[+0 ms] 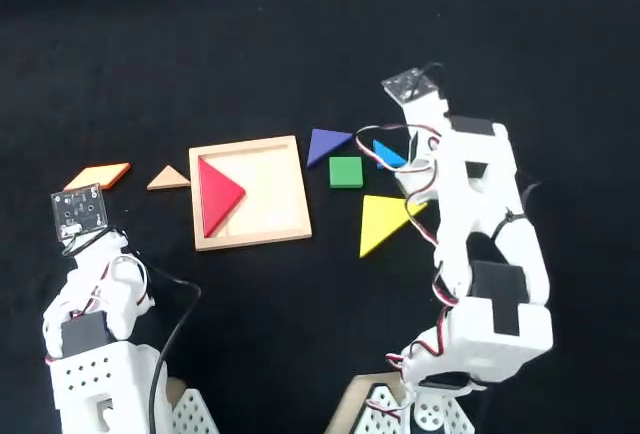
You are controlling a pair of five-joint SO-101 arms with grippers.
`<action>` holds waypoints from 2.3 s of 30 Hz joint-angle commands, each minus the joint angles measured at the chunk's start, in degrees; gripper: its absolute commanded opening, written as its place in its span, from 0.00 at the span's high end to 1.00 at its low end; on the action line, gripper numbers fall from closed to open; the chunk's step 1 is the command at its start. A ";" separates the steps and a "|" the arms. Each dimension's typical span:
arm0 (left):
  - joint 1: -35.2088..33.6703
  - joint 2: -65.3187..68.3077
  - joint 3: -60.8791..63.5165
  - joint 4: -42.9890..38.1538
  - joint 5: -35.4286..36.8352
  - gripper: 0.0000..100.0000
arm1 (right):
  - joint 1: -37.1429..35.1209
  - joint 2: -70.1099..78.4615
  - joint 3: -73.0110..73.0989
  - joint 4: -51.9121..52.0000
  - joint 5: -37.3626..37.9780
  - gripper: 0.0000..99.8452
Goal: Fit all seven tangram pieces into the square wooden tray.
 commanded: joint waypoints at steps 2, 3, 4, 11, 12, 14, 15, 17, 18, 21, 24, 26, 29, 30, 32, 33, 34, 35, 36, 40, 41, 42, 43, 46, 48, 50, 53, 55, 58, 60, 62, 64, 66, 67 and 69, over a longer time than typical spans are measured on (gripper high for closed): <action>0.04 -0.44 -0.40 -1.14 0.26 0.97 | -0.53 3.12 0.04 -2.64 0.70 0.99; 0.04 -0.44 -0.40 -1.14 0.26 0.97 | -0.53 3.91 0.04 -2.02 0.79 0.99; 0.04 -0.44 -0.40 -1.14 0.26 0.97 | -0.53 4.09 -0.04 -0.53 0.97 0.99; 0.04 -0.44 -0.40 -1.14 0.26 0.97 | -5.36 1.10 2.42 13.19 11.69 0.99; 0.04 -0.44 -0.40 -1.14 0.26 0.97 | -6.42 0.04 3.21 14.68 12.13 0.99; 0.04 -0.44 -0.40 -1.14 0.26 0.97 | -8.00 -2.95 5.05 16.09 12.40 0.99; 0.04 -0.44 -0.40 -1.14 0.26 0.97 | -8.70 -4.97 5.85 16.18 12.31 0.99; 0.04 -0.44 -0.40 -1.14 0.26 0.97 | -8.97 -9.71 6.90 16.00 12.31 0.99; 0.04 -0.44 -0.40 -1.14 0.26 0.97 | -8.97 -12.26 6.99 16.00 12.22 0.99; 0.04 -0.44 -0.40 -1.14 0.26 0.97 | -9.32 -19.30 7.25 16.88 11.96 0.99; 0.04 -0.44 -0.40 -1.14 0.26 0.97 | -11.96 -24.22 6.90 19.43 8.97 0.98; 0.04 -0.44 -0.31 -1.14 0.26 0.97 | -15.03 -25.45 7.16 21.45 9.05 0.92; 0.04 -0.44 -0.31 -1.14 0.26 0.97 | -20.31 -23.52 7.25 25.14 9.14 0.76; 0.04 -0.44 -0.31 -1.14 0.26 0.97 | -21.98 -22.29 7.25 25.93 10.73 0.71; 0.04 -0.44 -0.31 -1.14 0.26 0.97 | -24.44 -19.03 7.25 26.90 16.88 0.62; 0.04 -0.44 -0.31 -1.14 0.26 0.97 | -25.14 -17.19 7.25 26.90 19.16 0.58; -0.04 -0.44 -0.31 -1.14 0.26 0.97 | -25.41 -15.43 6.90 26.55 20.04 0.55; -0.04 -0.44 -0.31 -1.14 0.26 0.97 | -25.32 -13.85 6.55 25.76 20.13 0.53; -0.04 -0.44 -0.31 -1.14 0.26 0.97 | -25.23 -12.53 6.29 24.88 20.13 0.53; -0.04 -0.44 -0.31 -1.14 0.26 0.97 | -22.59 -10.42 6.37 22.07 20.13 0.53; 0.04 -0.44 -0.31 -1.14 0.26 0.97 | -21.54 -10.42 6.29 21.63 20.13 0.53; 0.04 -0.44 -0.31 -1.14 0.26 0.97 | -20.75 -10.42 6.29 21.36 20.22 0.53; 0.04 -0.44 -0.31 -1.14 0.26 0.97 | -20.13 -10.42 6.20 21.27 20.31 0.53; 0.04 -0.44 -0.31 -1.23 0.26 0.97 | -20.31 -9.71 6.99 21.27 20.40 0.53; 0.04 -0.44 -0.31 -1.23 0.26 0.97 | -21.98 -9.54 8.75 20.04 20.31 0.53; 0.04 -0.44 -0.31 -1.23 0.26 0.97 | -23.12 -8.92 10.95 17.23 20.22 0.53; 0.04 -0.44 -0.31 -1.23 0.26 0.97 | -22.68 -8.13 14.55 10.90 20.13 0.53; 0.04 -0.44 -0.31 -1.23 0.26 0.97 | -22.15 -6.90 15.60 9.05 20.13 0.53; 0.04 -0.44 -0.31 -1.23 0.26 0.97 | -22.42 -4.70 14.90 8.09 18.73 0.53; 0.04 -0.44 -0.31 -1.23 0.26 0.97 | -22.42 -2.86 12.26 8.53 16.53 0.53; 0.04 -0.44 -0.31 -1.23 0.26 0.97 | -22.42 -1.01 10.07 8.70 14.86 0.53; 0.04 -0.44 -0.31 -1.23 0.18 0.97 | -22.42 1.19 8.57 9.49 14.42 0.53; 0.04 -0.44 -0.31 -1.23 0.18 0.97 | -22.42 2.68 7.08 11.16 14.59 0.53; -0.04 -0.44 -0.31 -1.14 0.18 0.97 | -22.42 3.30 6.46 11.60 14.51 0.53; -0.04 -0.44 -0.31 -1.14 0.18 0.97 | -22.42 4.00 5.85 11.96 14.51 0.53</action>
